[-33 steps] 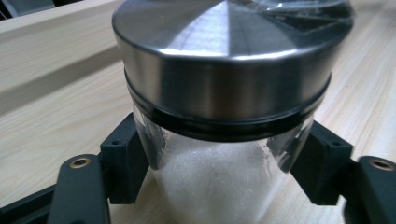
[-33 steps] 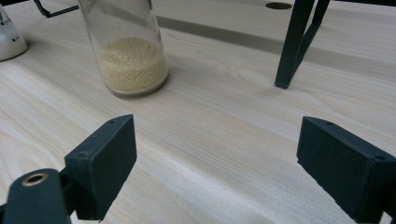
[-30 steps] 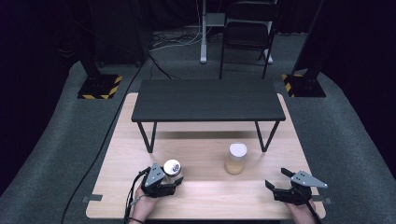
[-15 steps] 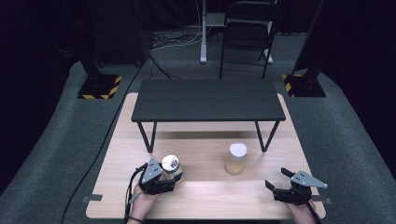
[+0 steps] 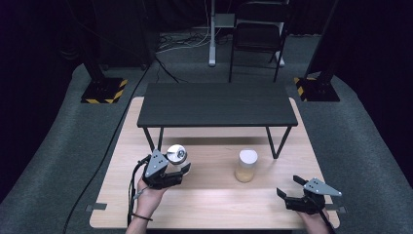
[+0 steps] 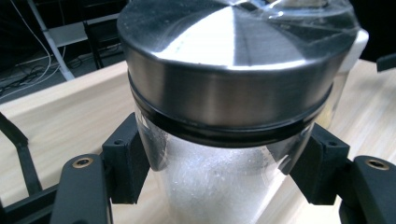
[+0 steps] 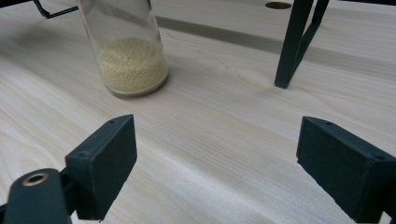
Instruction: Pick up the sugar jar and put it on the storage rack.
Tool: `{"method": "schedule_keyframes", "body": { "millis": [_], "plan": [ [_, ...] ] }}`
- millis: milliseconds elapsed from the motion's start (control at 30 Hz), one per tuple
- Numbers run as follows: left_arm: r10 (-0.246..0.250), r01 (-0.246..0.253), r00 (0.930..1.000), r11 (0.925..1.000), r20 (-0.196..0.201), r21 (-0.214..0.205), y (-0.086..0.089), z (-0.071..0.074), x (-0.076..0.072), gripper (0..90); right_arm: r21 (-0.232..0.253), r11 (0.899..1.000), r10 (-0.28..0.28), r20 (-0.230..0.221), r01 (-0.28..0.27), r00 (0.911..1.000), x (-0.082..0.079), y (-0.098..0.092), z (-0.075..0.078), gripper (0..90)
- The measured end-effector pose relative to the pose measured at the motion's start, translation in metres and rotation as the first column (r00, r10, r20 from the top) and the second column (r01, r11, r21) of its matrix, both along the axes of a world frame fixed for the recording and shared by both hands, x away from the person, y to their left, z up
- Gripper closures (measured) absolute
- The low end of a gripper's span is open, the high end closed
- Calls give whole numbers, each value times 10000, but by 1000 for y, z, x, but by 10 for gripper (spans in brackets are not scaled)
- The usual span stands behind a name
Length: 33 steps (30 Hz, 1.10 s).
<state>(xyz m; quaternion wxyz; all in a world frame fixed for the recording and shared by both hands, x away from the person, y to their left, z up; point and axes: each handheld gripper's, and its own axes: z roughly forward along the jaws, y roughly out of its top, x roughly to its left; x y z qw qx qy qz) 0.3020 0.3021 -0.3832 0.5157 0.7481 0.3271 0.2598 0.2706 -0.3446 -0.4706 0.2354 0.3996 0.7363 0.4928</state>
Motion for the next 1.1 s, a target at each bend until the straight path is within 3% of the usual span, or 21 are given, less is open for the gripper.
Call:
{"method": "schedule_keyframes", "body": {
  "millis": [333,1100],
  "plan": [
    [-89,85,9999,9995,142,298,-12,34,11,309,-41,10000,2,-13,-2,10000,0,0,0,109],
    [139,-134,9991,9998,401,-135,-18,83,32,309,-35,10000,3,-29,-3,10000,1,0,1,110]
  ]
}}
